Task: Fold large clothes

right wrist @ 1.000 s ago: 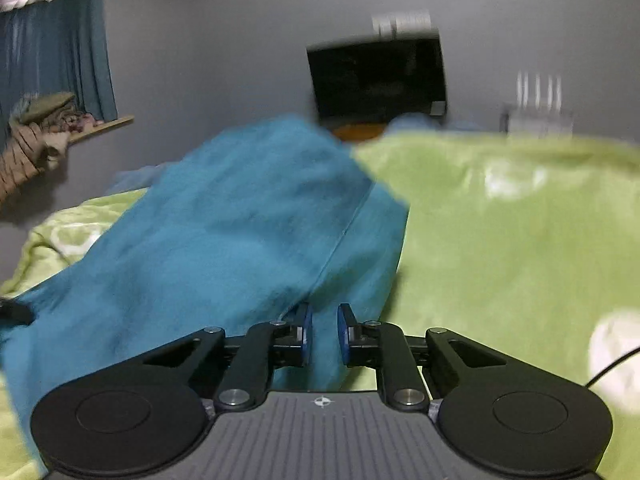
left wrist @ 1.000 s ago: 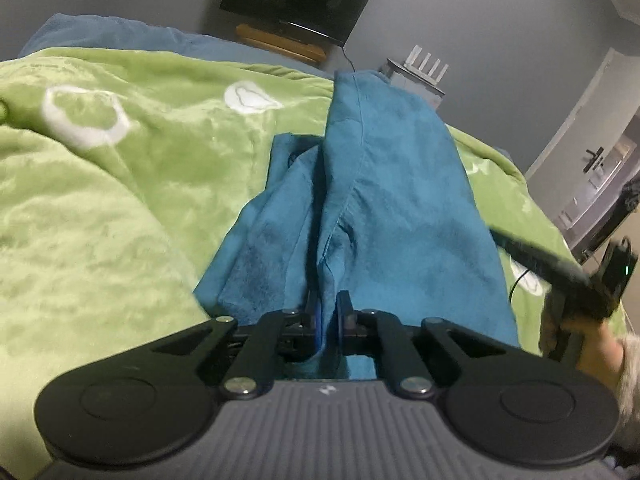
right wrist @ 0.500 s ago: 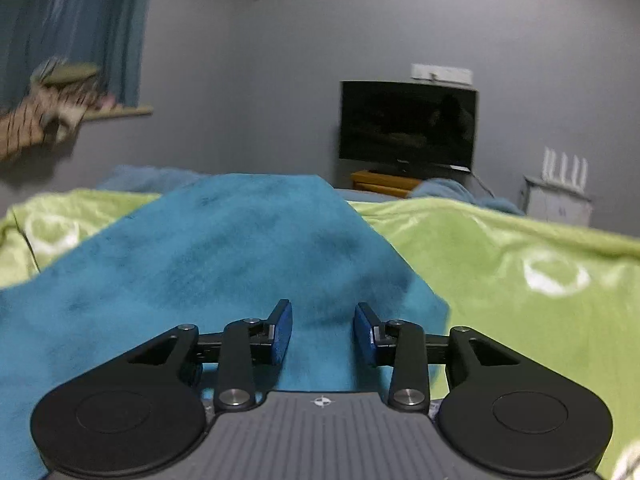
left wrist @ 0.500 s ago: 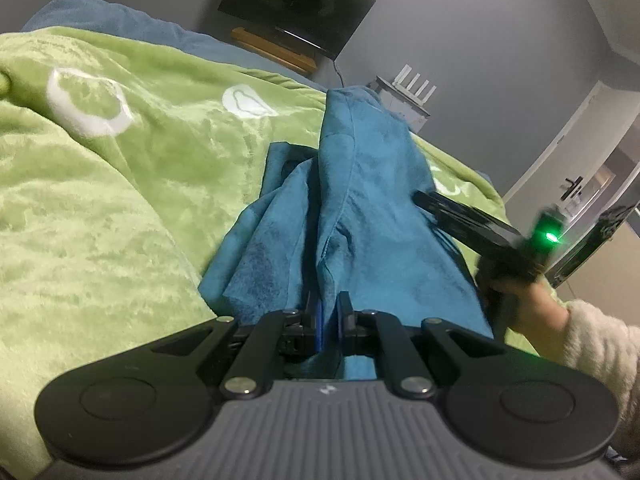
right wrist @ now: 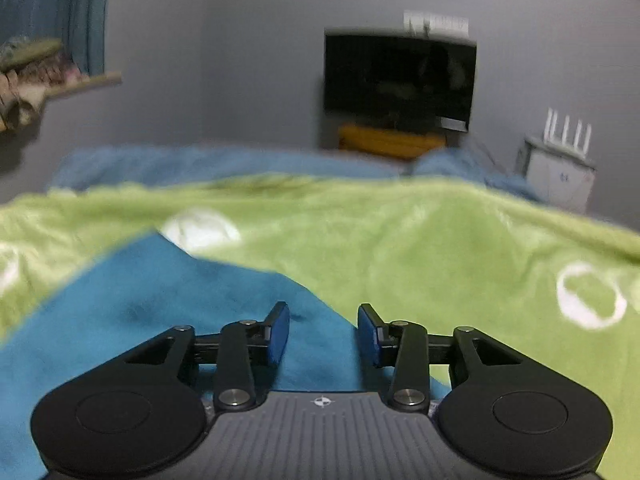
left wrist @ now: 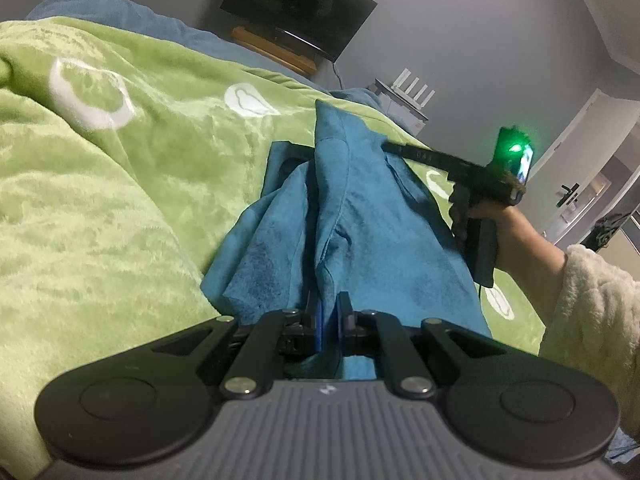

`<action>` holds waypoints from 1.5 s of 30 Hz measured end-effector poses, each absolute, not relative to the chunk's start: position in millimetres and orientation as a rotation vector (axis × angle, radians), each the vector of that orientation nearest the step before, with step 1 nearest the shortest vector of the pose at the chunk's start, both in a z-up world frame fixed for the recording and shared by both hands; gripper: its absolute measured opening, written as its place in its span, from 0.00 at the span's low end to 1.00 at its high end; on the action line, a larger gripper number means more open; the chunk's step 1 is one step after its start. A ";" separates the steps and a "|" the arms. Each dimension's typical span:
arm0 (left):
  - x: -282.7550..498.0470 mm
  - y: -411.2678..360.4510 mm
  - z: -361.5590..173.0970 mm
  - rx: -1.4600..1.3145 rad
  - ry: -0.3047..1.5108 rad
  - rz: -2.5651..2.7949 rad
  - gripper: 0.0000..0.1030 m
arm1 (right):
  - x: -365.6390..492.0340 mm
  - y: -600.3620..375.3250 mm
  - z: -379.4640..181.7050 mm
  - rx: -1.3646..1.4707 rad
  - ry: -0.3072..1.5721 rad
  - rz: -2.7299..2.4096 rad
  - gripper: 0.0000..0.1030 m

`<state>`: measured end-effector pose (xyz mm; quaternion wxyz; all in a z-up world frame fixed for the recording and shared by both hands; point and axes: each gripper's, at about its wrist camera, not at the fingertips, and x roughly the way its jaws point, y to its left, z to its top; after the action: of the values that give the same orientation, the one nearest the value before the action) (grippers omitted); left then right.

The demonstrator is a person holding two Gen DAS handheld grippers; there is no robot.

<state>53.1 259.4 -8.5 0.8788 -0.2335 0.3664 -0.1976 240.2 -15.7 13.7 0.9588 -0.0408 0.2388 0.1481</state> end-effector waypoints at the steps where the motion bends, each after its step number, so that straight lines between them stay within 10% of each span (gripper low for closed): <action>1: 53.3 259.5 -9.1 -0.488 0.765 -0.412 0.03 | 236.1 -6.5 16.2 -0.127 0.464 0.327 0.41; 9: 53.2 260.8 -15.0 -0.514 0.770 -0.411 0.03 | 243.8 18.4 12.5 -0.184 0.556 0.415 0.47; 13: 53.4 261.9 -16.4 -0.524 0.769 -0.415 0.03 | 226.2 -51.2 23.8 0.049 0.446 0.274 0.94; 26: 57.5 259.4 -18.1 -0.518 0.785 -0.404 0.03 | 212.6 -184.0 -104.2 0.978 0.837 0.420 1.00; 30: 62.5 256.4 -19.2 -0.507 0.801 -0.398 0.03 | 212.7 -159.6 -109.7 0.981 0.837 0.460 1.00; 37: 88.8 230.2 -16.4 -0.454 0.839 -0.435 0.03 | 233.6 -167.0 -64.7 0.902 0.778 0.414 0.68; 45: 138.6 173.7 -25.9 -0.426 0.780 -0.521 0.02 | 321.1 -165.9 10.8 0.555 0.690 0.307 0.77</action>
<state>138.6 173.7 -25.9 0.8701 -0.2037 0.3732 -0.2493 321.1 -165.9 10.8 0.8922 0.2674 0.3326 0.1481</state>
